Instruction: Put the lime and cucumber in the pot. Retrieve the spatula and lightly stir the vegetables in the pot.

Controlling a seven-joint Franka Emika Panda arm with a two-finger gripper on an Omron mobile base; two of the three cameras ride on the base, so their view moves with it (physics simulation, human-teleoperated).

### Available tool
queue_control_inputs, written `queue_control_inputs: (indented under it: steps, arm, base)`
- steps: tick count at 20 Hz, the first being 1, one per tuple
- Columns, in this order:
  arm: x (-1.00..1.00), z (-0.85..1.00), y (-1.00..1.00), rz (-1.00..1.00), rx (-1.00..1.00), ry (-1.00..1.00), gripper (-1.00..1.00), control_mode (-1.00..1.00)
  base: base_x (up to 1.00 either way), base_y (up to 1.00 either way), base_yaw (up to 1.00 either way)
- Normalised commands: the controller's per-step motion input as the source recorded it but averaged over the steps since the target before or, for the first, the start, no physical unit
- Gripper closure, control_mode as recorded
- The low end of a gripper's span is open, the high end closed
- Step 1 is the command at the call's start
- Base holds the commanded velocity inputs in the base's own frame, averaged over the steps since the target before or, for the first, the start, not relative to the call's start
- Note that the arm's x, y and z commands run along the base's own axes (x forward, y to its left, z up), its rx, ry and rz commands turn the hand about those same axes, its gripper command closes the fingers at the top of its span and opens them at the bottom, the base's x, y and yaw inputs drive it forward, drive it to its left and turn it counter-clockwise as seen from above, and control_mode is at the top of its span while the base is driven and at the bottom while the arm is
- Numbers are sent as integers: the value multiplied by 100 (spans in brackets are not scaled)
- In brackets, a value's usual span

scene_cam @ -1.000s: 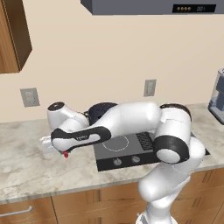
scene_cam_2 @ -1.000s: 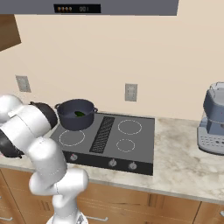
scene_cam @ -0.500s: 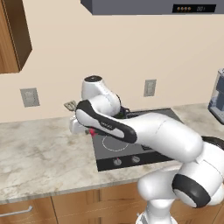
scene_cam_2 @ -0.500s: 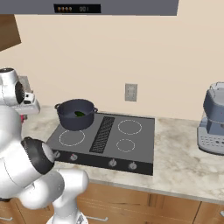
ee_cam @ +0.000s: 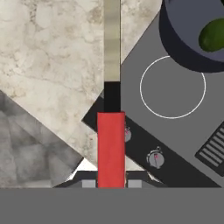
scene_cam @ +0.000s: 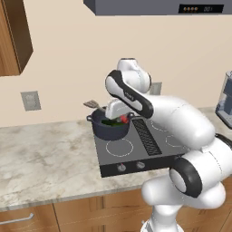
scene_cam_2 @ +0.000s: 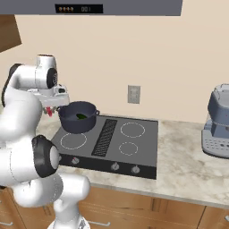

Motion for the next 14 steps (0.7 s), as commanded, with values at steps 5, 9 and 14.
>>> queue_control_inputs:
  steps: [5, 9, 14]
  arm:
    - [20, 0, -68, 12, -17, 36, 100, -100]
    - [1, 5, -72, 8, 0, 11, 100, -100]
    - [0, -7, -23, 3, 0, -1, 100, -100]
  base:
    - [0, 0, 0]
    - [0, 0, 0]
    - [0, 0, 0]
